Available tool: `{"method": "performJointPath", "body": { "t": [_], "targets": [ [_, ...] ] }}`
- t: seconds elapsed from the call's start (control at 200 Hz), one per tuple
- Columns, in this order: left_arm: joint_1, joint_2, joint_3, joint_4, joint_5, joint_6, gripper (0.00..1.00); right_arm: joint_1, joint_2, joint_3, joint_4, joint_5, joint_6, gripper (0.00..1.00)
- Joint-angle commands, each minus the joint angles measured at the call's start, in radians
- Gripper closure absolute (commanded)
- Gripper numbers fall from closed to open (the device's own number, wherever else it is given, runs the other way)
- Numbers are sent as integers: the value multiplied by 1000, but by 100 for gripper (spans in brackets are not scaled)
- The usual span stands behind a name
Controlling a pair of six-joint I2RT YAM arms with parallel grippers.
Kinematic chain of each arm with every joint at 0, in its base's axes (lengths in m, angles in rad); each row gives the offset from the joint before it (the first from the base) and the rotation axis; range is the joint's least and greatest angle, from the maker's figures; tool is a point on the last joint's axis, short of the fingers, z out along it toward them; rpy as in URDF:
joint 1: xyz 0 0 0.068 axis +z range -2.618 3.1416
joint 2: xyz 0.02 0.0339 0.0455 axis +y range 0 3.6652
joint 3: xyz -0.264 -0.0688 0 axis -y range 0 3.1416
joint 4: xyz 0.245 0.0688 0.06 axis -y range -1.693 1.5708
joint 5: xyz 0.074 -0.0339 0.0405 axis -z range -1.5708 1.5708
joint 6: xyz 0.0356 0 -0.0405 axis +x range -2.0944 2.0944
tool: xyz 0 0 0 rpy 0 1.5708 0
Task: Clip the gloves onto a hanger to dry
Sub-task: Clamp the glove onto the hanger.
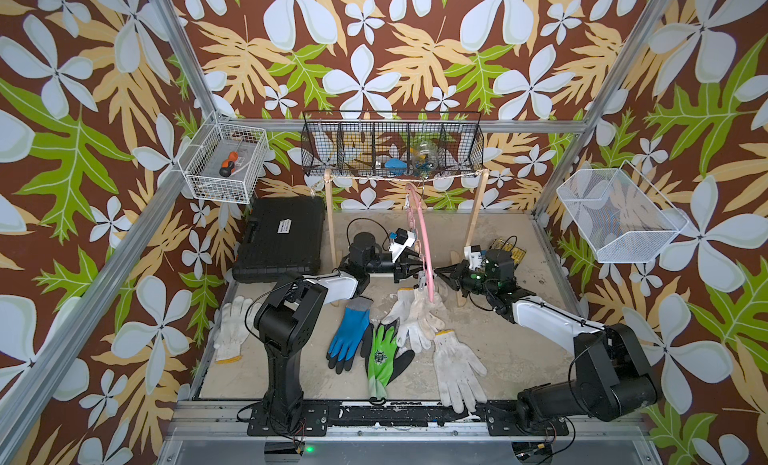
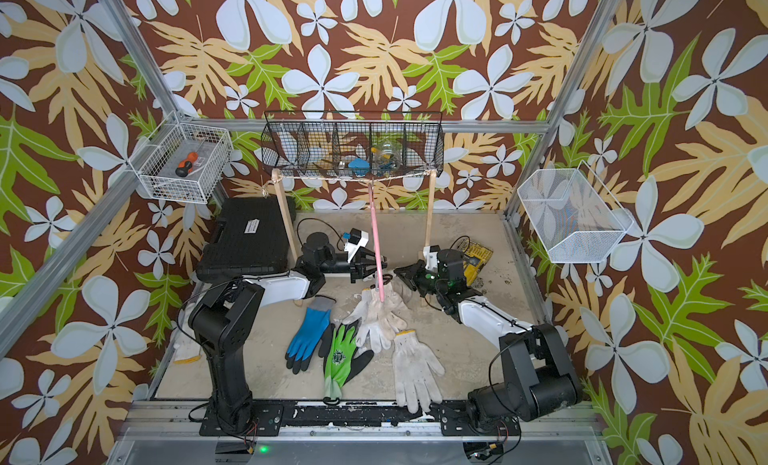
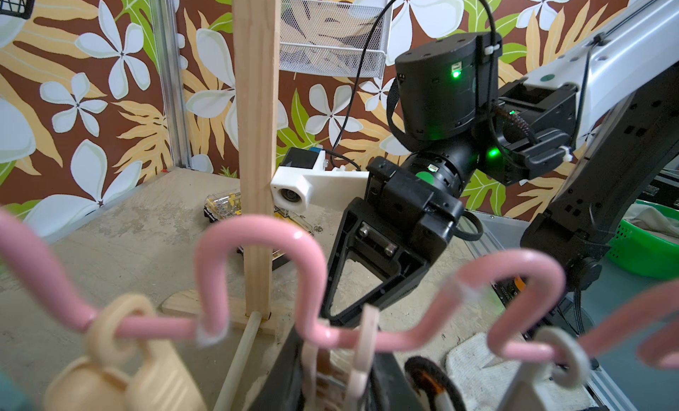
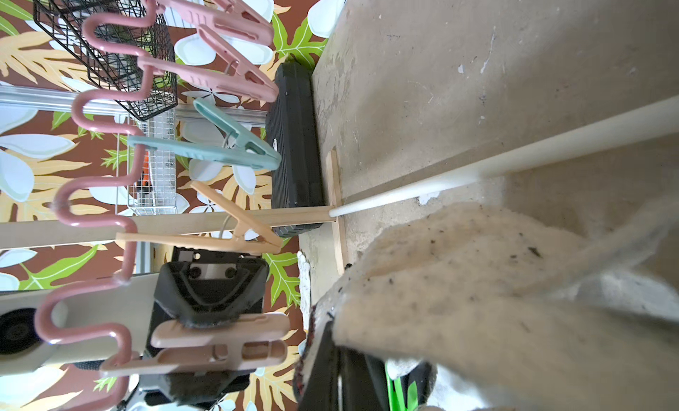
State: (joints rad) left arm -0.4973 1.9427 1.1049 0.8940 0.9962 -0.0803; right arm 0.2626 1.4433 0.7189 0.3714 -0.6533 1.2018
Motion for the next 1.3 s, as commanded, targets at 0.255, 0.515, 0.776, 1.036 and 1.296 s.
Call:
{"method": "performJointPath", "body": {
  "t": [0.255,0.515,0.776,1.036,1.296],
  "targets": [
    [3,4,-1,32,-7,11,100,-3,15,5,62,41,69,100],
    [3,5,-5,31,-22,25,100,0,24,3,94,22,93,100],
    [3,4,-4,5,-39,52,100,2,11,-9,118,11,124,100],
    [2,-13,-5,-41,-72,102,100,2,2,-24,165,0,185,100],
    [-6,-19,-8,-43,-94,123,100,14,14,-50,251,-25,262,100]
  ]
}}
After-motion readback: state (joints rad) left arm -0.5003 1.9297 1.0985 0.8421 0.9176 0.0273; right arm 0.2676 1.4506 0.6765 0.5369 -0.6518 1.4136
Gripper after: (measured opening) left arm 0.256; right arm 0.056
